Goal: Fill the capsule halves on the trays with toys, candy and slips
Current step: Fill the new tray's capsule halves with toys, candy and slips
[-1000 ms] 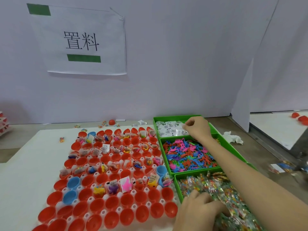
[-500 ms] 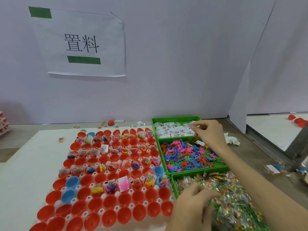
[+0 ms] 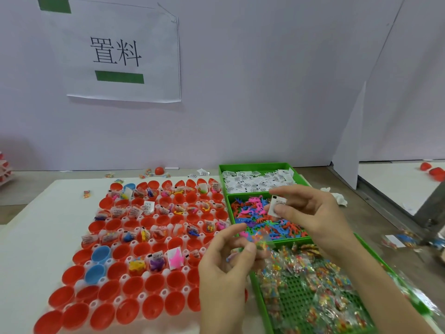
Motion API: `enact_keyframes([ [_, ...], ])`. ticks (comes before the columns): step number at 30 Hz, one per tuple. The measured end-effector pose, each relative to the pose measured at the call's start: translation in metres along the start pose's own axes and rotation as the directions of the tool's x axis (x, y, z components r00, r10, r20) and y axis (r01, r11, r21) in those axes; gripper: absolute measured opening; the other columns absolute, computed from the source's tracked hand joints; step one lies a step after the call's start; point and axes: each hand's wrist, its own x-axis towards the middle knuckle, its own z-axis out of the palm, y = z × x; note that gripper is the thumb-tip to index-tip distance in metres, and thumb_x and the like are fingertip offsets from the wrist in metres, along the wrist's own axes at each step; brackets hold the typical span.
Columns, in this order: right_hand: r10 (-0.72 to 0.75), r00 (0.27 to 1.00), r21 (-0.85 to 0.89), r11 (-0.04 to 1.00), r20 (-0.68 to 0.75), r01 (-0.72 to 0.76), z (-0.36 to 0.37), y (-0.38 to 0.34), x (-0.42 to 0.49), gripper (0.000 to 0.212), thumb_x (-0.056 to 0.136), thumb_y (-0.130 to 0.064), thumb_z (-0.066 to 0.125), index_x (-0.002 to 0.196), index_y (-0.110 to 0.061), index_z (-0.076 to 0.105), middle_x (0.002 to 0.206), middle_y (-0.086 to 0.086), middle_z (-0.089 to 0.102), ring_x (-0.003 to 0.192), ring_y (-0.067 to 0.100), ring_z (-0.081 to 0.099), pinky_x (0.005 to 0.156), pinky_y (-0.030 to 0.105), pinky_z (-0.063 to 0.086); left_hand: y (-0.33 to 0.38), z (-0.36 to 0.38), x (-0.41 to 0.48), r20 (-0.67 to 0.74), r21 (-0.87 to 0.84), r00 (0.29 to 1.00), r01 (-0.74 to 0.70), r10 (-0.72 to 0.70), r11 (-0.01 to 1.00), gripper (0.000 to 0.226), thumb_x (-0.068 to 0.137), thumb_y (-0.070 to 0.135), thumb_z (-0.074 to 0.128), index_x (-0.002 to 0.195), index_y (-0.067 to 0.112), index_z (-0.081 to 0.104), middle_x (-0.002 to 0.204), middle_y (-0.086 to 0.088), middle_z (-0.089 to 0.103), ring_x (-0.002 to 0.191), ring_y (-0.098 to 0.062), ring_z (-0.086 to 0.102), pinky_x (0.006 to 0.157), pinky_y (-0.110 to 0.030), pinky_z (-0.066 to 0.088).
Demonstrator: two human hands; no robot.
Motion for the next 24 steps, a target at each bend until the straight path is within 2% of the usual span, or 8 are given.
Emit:
enact_keyframes([
  [2, -0.009, 0.999, 0.013, 1.0, 0.043, 0.008, 0.004, -0.004, -0.003, 0.03, 0.076, -0.019, 0.077, 0.105, -0.03, 0.075, 0.088, 0.009, 0.078, 0.083, 0.022, 0.076, 0.075, 0.019, 0.056, -0.001, -0.002, 0.002, -0.021, -0.04, 0.999, 0.029, -0.029, 0.999, 0.032, 0.089, -0.011, 0.061, 0.107, 0.013, 0.072, 0.073, -0.007, 0.068, 0.076, -0.032, 0.075, 0.065, -0.027, 0.06],
  [4, -0.024, 0.997, 0.022, 0.999, 0.069, 0.023, 0.01, -0.008, -0.005, 0.02, 0.077, -0.017, 0.076, 0.096, -0.024, 0.075, 0.088, 0.009, 0.078, 0.081, 0.023, 0.076, 0.073, 0.02, 0.057, -0.002, -0.004, 0.002, -0.029, -0.07, 0.997, 0.068, -0.07, 0.995, 0.032, 0.089, -0.01, 0.062, 0.108, 0.013, 0.073, 0.075, -0.009, 0.07, 0.082, -0.032, 0.076, 0.067, -0.025, 0.06],
  [6, -0.042, 0.994, 0.028, 0.999, 0.099, 0.04, 0.016, -0.009, -0.007, 0.01, 0.077, -0.014, 0.076, 0.086, -0.016, 0.074, 0.092, 0.008, 0.078, 0.086, 0.022, 0.076, 0.076, 0.022, 0.057, -0.002, -0.005, 0.002, -0.032, -0.085, 0.994, 0.104, -0.107, 0.991, 0.029, 0.09, -0.008, 0.063, 0.104, 0.013, 0.076, 0.082, -0.012, 0.075, 0.085, -0.031, 0.076, 0.068, -0.023, 0.06],
  [8, -0.062, 0.992, 0.007, 0.998, 0.113, 0.062, 0.021, -0.011, -0.007, 0.005, 0.076, -0.014, 0.077, 0.081, -0.015, 0.074, 0.093, 0.005, 0.076, 0.091, 0.018, 0.072, 0.078, 0.024, 0.056, -0.002, -0.004, 0.002, -0.031, -0.072, 0.992, 0.124, -0.126, 0.99, 0.027, 0.092, -0.006, 0.062, 0.095, 0.014, 0.08, 0.088, -0.017, 0.077, 0.086, -0.029, 0.076, 0.068, -0.021, 0.059],
  [13, -0.019, 0.987, -0.022, 0.999, 0.163, 0.023, 0.026, -0.012, -0.009, 0.007, 0.077, -0.018, 0.08, 0.079, -0.018, 0.074, 0.08, 0.002, 0.07, 0.078, 0.015, 0.067, 0.071, 0.023, 0.054, 0.0, -0.002, 0.003, -0.048, -0.054, 0.993, 0.102, -0.105, 0.993, 0.034, 0.092, -0.009, 0.059, 0.082, 0.016, 0.08, 0.087, -0.018, 0.076, 0.086, -0.028, 0.076, 0.068, -0.022, 0.059],
  [19, 0.022, 0.966, -0.01, 1.0, 0.258, -0.02, 0.024, -0.016, -0.011, 0.016, 0.076, -0.011, 0.083, 0.081, -0.021, 0.071, 0.08, 0.01, 0.073, 0.072, 0.019, 0.069, 0.065, 0.024, 0.055, 0.001, -0.004, 0.003, -0.124, -0.111, 0.986, 0.099, -0.113, 0.989, 0.033, 0.089, -0.011, 0.063, 0.074, 0.014, 0.078, 0.082, -0.017, 0.075, 0.073, -0.024, 0.075, 0.063, -0.022, 0.059],
  [21, 0.036, 0.959, -0.08, 0.997, 0.282, -0.014, 0.024, -0.016, -0.011, 0.019, 0.077, -0.01, 0.084, 0.081, -0.023, 0.07, 0.08, 0.008, 0.073, 0.07, 0.02, 0.068, 0.063, 0.025, 0.054, 0.0, -0.004, 0.002, -0.128, -0.106, 0.985, 0.104, -0.117, 0.989, 0.028, 0.088, -0.007, 0.066, 0.076, 0.015, 0.078, 0.085, -0.016, 0.077, 0.077, -0.024, 0.076, 0.063, -0.022, 0.059],
  [24, 0.054, 0.973, -0.259, 0.966, 0.225, 0.006, 0.027, -0.009, -0.009, 0.022, 0.078, -0.011, 0.085, 0.08, -0.025, 0.068, 0.077, 0.001, 0.071, 0.069, 0.03, 0.063, 0.062, 0.04, 0.052, -0.001, -0.002, 0.001, -0.102, -0.062, 0.99, 0.092, -0.098, 0.994, 0.023, 0.092, 0.004, 0.066, 0.083, 0.021, 0.08, 0.09, -0.012, 0.078, 0.086, -0.024, 0.076, 0.068, -0.022, 0.06],
])
